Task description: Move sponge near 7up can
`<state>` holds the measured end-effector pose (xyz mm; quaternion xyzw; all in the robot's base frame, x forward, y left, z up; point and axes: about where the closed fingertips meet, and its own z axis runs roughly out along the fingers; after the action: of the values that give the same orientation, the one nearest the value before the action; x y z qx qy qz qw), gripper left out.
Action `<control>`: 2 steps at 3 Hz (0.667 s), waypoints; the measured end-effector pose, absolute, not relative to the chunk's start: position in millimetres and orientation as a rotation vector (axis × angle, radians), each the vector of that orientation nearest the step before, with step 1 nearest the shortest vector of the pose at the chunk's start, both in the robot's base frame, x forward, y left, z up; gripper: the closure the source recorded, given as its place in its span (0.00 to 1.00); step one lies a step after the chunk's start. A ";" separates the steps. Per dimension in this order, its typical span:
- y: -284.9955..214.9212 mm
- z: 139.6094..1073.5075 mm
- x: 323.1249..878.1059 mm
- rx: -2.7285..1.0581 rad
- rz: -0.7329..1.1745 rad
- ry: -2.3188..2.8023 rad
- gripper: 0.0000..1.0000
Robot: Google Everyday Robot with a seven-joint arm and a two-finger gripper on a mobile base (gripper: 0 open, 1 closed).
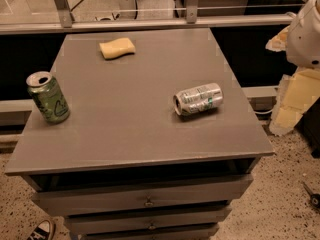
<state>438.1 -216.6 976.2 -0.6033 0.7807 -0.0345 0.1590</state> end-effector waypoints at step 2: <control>-202.9 971.5 464.0 -1.712 -0.082 2.194 0.00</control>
Offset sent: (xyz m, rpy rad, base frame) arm 0.0817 0.0418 -0.0188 0.0975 -0.0601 0.0373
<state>464.0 -202.9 971.5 -0.6050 0.7755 -0.0289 0.1779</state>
